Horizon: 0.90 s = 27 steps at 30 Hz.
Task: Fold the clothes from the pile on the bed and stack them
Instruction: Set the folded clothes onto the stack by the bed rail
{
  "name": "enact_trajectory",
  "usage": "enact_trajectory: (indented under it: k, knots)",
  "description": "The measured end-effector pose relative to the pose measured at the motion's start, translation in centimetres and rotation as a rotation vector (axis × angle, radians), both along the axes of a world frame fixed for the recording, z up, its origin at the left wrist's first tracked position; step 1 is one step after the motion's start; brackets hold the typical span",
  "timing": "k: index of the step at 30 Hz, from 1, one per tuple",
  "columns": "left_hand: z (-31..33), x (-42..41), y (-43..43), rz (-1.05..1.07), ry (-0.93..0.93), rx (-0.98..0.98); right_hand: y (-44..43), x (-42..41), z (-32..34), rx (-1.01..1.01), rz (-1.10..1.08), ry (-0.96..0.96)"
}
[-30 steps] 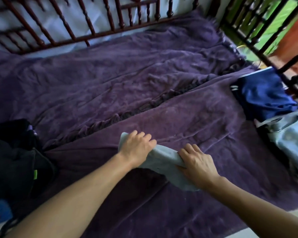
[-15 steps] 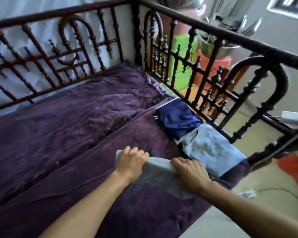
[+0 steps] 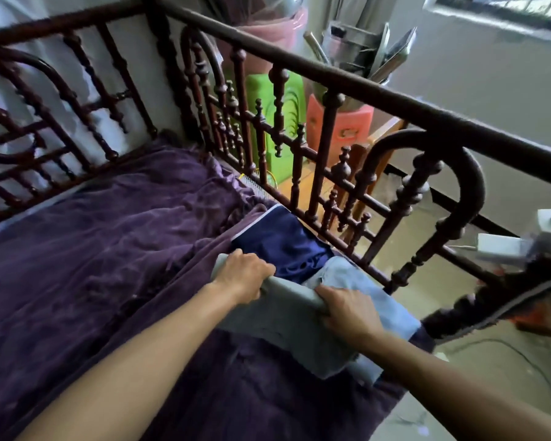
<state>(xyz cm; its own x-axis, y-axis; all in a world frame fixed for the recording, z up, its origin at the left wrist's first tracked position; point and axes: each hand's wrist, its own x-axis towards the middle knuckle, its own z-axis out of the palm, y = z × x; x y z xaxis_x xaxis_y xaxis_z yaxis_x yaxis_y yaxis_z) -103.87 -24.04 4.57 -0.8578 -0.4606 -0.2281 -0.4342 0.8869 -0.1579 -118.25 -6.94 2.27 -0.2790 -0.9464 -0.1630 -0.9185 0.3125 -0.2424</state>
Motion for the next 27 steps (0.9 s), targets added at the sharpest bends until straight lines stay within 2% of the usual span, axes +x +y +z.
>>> enact_trajectory:
  k: [9, 15, 17, 19, 21, 22, 23, 25, 27]
  knots:
    - [-0.1, -8.5, -12.5, 0.006, -0.143, -0.027, -12.4, -6.1, -3.8, -0.023, -0.077, -0.212]
    - [-6.6, -16.2, -19.0, 0.045, -0.198, -0.021, -19.8, -13.0, -9.8, 0.127, -0.191, -0.421]
    - [-9.7, -18.5, -20.0, 0.053, -0.126, -0.058, -21.0, -15.6, -12.1, 0.168, -0.244, -0.368]
    - [-12.7, -19.1, -20.3, 0.139, 0.101, -0.046, -21.4, -17.3, -14.0, 0.150, -0.301, -0.261]
    - [-15.4, -18.1, -20.2, 0.305, 0.332, -0.058, -21.0, -18.0, -15.8, 0.027, -0.266, -0.195]
    - [-16.8, -17.0, -20.1, 0.388, 0.389, -0.073, -20.6, -17.9, -16.6, -0.035, -0.183, -0.139]
    - [-18.2, -15.9, -19.9, 0.455, 0.364, -0.059, -20.2, -17.5, -17.4, -0.093, -0.088, -0.062]
    - [-21.0, -13.7, -19.4, 0.526, 0.164, 0.057, -19.5, -16.5, -19.0, -0.179, 0.061, 0.064]
    - [-23.5, -12.6, -18.8, 0.545, 0.031, 0.136, -18.9, -15.5, -20.5, -0.074, 0.129, 0.090]
